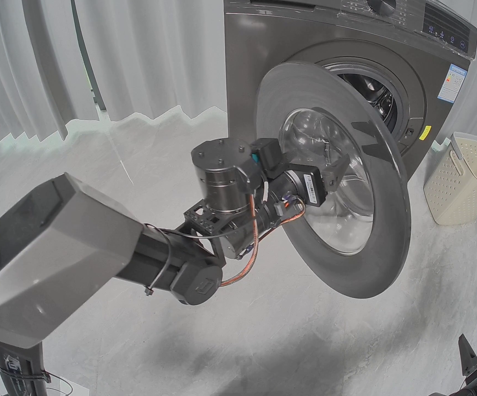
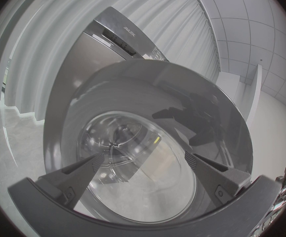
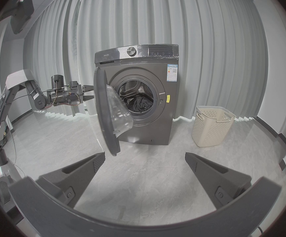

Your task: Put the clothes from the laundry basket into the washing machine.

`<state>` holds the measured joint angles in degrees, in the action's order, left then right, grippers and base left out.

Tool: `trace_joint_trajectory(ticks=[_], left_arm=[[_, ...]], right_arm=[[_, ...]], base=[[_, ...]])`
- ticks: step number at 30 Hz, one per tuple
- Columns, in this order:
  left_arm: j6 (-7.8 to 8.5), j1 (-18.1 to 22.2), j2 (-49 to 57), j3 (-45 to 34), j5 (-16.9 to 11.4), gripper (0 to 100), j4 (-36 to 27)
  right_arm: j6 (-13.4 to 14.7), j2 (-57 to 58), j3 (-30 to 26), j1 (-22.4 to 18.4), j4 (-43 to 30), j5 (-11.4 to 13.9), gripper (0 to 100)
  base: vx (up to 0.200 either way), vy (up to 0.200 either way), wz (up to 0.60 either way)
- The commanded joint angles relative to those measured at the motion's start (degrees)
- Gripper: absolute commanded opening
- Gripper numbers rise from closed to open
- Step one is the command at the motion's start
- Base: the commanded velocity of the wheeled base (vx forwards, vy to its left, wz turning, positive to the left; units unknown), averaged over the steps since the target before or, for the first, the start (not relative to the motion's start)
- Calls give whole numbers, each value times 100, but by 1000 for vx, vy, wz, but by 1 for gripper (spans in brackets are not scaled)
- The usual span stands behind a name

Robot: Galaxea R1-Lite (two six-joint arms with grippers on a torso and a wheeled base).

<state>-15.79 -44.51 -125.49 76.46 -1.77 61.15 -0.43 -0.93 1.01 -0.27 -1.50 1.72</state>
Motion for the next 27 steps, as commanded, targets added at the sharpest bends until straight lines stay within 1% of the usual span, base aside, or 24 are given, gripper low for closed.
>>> trace_joint_trajectory(ticks=[1,4,6,8,10,11,12,13,14,15,16,17,20,23,25,26,27], left_arm=[[-12,-67,-397,220,19,100,-6],[-21,-40,-371,124,27,100,29],[-12,4,-142,-237,71,100,99],[-12,12,-28,-351,71,100,108],[-3,12,385,-896,89,100,196],[-3,12,464,-993,89,100,222],[5,12,745,-1335,89,100,292],[5,12,798,-1414,89,100,310],[5,4,1079,-1801,89,100,336],[5,4,1079,-1801,89,100,336],[14,-14,1325,-2206,80,100,354],[14,-14,1387,-2337,71,100,372],[14,-23,1422,-2373,80,100,389],[5,4,1255,-1863,80,100,292],[-3,74,965,-1353,89,100,222],[-3,74,965,-1353,89,100,222],[-3,153,816,-1107,89,100,143]], right_arm=[[-1,75,-48,0,1,4,100],[-1,75,-40,0,1,4,100],[-1,75,-48,0,1,4,100],[-1,75,-48,0,1,4,100],[-1,75,-40,0,1,4,100],[-1,75,-48,0,1,4,100],[-1,75,-40,0,1,4,100],[-1,75,-48,0,1,4,100],[-1,75,-40,0,1,4,100],[-1,75,-40,0,1,4,100],[-1,75,-40,0,1,4,100],[-1,75,-48,0,1,4,100],[-1,75,-40,0,1,4,100],[-10,75,-40,0,1,4,100],[-1,75,-40,0,1,4,100],[-1,75,-40,0,1,4,100],[-1,75,-40,0,1,4,100]], base=[[0,0,0],[0,0,0],[0,0,0],[0,0,0],[0,0,0],[0,0,0],[0,0,0],[0,0,0],[0,0,0],[0,0,0],[0,0,0],[0,0,0],[0,0,0],[0,0,0],[0,0,0],[0,0,0],[0,0,0]])
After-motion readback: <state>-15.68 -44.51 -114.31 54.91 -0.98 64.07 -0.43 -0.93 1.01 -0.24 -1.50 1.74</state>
